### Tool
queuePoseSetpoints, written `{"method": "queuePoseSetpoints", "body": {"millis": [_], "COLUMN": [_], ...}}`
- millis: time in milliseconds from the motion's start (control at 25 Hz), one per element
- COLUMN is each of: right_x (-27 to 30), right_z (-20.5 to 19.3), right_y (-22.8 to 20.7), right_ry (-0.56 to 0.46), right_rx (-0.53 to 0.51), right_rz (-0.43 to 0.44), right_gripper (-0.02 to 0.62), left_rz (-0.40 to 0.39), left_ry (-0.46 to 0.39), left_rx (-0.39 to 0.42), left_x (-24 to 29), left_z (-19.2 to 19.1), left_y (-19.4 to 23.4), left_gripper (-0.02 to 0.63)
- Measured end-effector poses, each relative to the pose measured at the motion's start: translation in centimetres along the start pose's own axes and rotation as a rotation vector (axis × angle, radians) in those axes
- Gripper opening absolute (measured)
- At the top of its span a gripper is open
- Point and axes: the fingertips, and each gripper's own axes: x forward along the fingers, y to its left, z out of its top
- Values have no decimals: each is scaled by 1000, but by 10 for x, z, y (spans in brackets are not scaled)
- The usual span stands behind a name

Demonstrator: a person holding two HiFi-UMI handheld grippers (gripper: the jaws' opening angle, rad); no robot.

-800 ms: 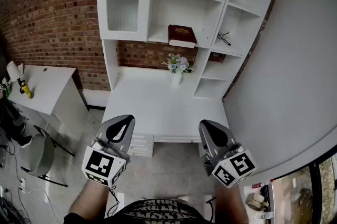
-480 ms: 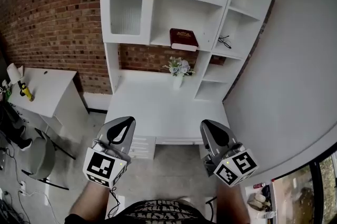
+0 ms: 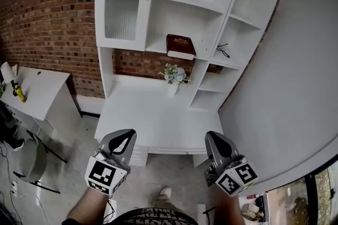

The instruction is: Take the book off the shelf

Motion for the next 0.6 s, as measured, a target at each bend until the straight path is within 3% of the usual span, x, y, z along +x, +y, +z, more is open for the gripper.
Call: {"method": "queuePoseSetpoints", "body": {"millis": [280,600], "right_x": [43,84], "right_z": [2,6], "right_y": [-43,-94], "right_ry": [-19,-32], "right_rx": [35,63], "right_rz": [62,119], "right_gripper": [23,23], "left_rz": [48,78], "left_ry": [13,25], "left_rx": [23,-51], "left_x": [48,110], "left_z": [4,-4], "left_y": [22,44], "left_gripper": [1,0]}}
